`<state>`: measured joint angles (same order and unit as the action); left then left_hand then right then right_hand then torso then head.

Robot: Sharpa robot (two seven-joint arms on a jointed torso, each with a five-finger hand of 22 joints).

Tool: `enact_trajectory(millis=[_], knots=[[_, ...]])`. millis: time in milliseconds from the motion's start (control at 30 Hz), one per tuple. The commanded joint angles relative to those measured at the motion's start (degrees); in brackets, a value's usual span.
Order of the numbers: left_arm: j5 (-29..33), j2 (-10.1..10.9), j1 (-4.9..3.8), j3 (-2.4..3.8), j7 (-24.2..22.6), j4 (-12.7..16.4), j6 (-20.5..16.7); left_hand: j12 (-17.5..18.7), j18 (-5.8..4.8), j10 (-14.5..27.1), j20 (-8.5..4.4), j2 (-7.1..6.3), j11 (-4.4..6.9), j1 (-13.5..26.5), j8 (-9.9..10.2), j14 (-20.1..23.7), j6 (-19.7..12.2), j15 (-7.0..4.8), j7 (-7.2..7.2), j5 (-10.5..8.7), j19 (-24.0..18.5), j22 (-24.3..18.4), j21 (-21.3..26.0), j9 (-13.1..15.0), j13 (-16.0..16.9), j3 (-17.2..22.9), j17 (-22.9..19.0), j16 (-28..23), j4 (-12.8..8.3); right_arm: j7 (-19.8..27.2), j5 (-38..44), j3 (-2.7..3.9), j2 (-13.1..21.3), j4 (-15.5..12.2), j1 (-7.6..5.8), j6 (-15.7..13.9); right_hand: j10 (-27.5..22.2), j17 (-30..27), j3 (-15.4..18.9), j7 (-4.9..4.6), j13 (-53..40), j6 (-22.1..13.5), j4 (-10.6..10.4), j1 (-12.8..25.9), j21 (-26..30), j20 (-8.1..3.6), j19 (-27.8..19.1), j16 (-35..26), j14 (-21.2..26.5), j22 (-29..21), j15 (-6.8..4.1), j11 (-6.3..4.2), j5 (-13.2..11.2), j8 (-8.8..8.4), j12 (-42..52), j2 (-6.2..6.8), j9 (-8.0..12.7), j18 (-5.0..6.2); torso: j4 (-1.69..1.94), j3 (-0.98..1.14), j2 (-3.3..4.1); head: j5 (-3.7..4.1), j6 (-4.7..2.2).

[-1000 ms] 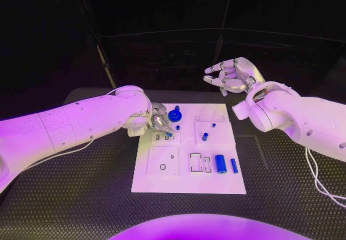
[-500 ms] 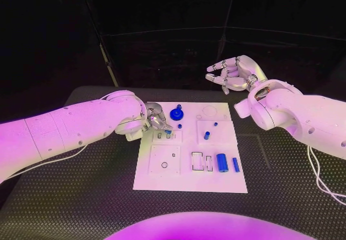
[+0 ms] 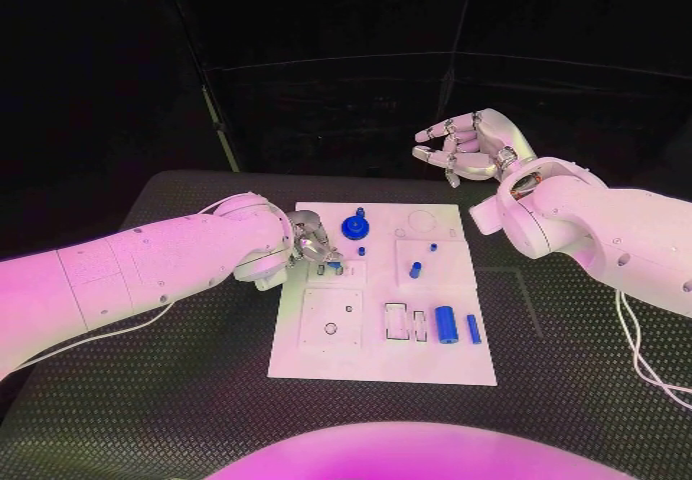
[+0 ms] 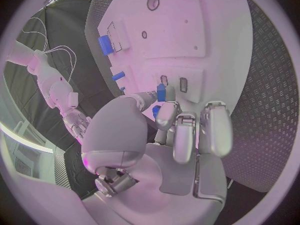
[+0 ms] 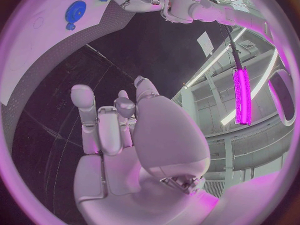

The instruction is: Assemble the parts on the task board

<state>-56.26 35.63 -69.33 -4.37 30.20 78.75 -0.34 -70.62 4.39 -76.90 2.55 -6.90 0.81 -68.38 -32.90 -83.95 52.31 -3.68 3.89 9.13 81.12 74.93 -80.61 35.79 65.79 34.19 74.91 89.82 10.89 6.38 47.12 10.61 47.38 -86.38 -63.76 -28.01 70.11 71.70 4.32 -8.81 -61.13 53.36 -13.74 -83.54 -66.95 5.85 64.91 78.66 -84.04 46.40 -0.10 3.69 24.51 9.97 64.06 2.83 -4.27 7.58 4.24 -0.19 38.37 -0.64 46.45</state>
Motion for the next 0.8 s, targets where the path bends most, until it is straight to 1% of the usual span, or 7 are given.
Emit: enact_trajectory(millis=[33, 233, 400, 567, 700, 800], knots=[[-2.68, -0.21, 0.04, 0.02, -0.21, 0.20, -1.17, -0.16, -0.91, -0.38, -0.09, 0.21, -0.03, 0.18, -0.27, -6.05, -0.06, -0.33, -0.38, 0.14, 0.15, 0.73, 0.10, 0.10, -0.02, 9.15, 15.09, 0.18, -8.91, 0.34, -0.06, 0.04, -0.08, -0.02, -0.11, 0.36, -0.20, 0.05, -0.11, 0.06, -0.02, -0.39, 0.31, -0.57, 0.31, -0.14, -0.05, -0.25, -1.77, -0.09, -0.50, 0.01, 0.30, 0.25, -0.04, -0.16, 0.10, 0.71, -0.09, 0.00, 0.07, -0.01, 0.01], [-3.22, -0.60, 0.10, 0.01, -0.08, 0.14, 0.04, -0.20, -0.91, -0.43, -0.09, 0.11, -0.02, 0.41, -0.41, -6.05, -0.07, -0.34, -0.41, 0.11, 0.14, 0.72, 0.12, 0.21, -0.02, 9.19, 15.09, 0.18, -9.01, 0.32, -0.06, 0.04, -0.14, 0.02, -0.11, 0.40, -0.20, 0.05, -0.11, 0.06, -0.02, -0.39, 0.31, -0.57, 0.31, -0.14, -0.05, -0.25, -1.77, -0.09, -0.50, 0.01, 0.30, 0.25, -0.04, -0.16, 0.10, 0.71, -0.04, 0.02, 0.09, 0.10, 0.10], [-3.82, -0.73, 0.12, -0.01, 0.10, 0.00, 2.03, -0.21, -0.90, -0.45, -0.10, 0.00, 0.01, 0.67, -0.60, -6.05, -0.01, -0.34, -0.46, 0.06, 0.11, 0.67, 0.17, 0.34, -0.06, 9.18, 15.09, 0.18, -9.11, 0.31, -0.06, 0.04, -0.19, 0.08, -0.11, 0.45, -0.17, 0.04, -0.09, 0.06, -0.03, -0.40, 0.25, -0.50, 0.32, -0.14, -0.03, -0.27, -1.78, -0.09, -0.49, 0.01, 0.41, 0.28, -0.01, -0.17, 0.10, 0.70, 0.00, 0.05, 0.08, 0.14, 0.22], [-4.26, -0.87, 0.12, -0.04, 0.22, -0.41, 3.21, -0.16, -0.87, -0.42, -0.10, -0.06, 0.03, 0.76, -0.69, -6.05, 0.01, -0.35, -0.50, 0.04, 0.05, 0.58, 0.24, 0.41, -0.14, 9.15, 15.09, 0.18, -9.18, 0.33, -0.06, 0.04, -0.29, 0.15, -0.10, 0.49, -0.17, 0.04, -0.09, 0.06, -0.03, -0.40, 0.25, -0.50, 0.32, -0.14, -0.03, -0.27, -1.78, -0.09, -0.49, 0.01, 0.41, 0.28, -0.01, -0.17, 0.10, 0.70, -0.03, 0.05, 0.04, 0.06, 0.39], [-4.68, -1.07, 0.13, -0.06, 0.27, -0.60, 3.80, -0.15, -0.87, -0.41, -0.11, -0.07, 0.04, 0.77, -0.72, -6.05, 0.02, -0.35, -0.50, 0.03, 0.04, 0.57, 0.25, 0.43, -0.16, 9.15, 15.09, 0.18, -9.20, 0.37, -0.06, 0.04, -0.40, 0.20, -0.10, 0.53, -0.17, 0.04, -0.09, 0.06, -0.03, -0.40, 0.25, -0.50, 0.32, -0.14, -0.03, -0.27, -1.78, -0.09, -0.49, 0.01, 0.41, 0.28, -0.01, -0.17, 0.10, 0.70, -0.09, 0.01, 0.10, -0.08, 0.37], [-4.95, -1.25, 0.13, -0.07, 0.32, -0.71, 4.21, -0.16, -0.87, -0.42, -0.11, -0.09, 0.05, 0.81, -0.77, -6.05, 0.03, -0.36, -0.52, 0.02, 0.04, 0.56, 0.26, 0.47, -0.15, 9.13, 15.09, 0.18, -9.23, 0.38, -0.06, 0.04, -0.45, 0.23, -0.10, 0.57, -0.17, 0.04, -0.09, 0.06, -0.03, -0.40, 0.25, -0.50, 0.32, -0.14, -0.03, -0.27, -1.78, -0.09, -0.49, 0.01, 0.41, 0.28, -0.01, -0.17, 0.10, 0.70, -0.08, 0.01, 0.07, 0.02, 0.48]])
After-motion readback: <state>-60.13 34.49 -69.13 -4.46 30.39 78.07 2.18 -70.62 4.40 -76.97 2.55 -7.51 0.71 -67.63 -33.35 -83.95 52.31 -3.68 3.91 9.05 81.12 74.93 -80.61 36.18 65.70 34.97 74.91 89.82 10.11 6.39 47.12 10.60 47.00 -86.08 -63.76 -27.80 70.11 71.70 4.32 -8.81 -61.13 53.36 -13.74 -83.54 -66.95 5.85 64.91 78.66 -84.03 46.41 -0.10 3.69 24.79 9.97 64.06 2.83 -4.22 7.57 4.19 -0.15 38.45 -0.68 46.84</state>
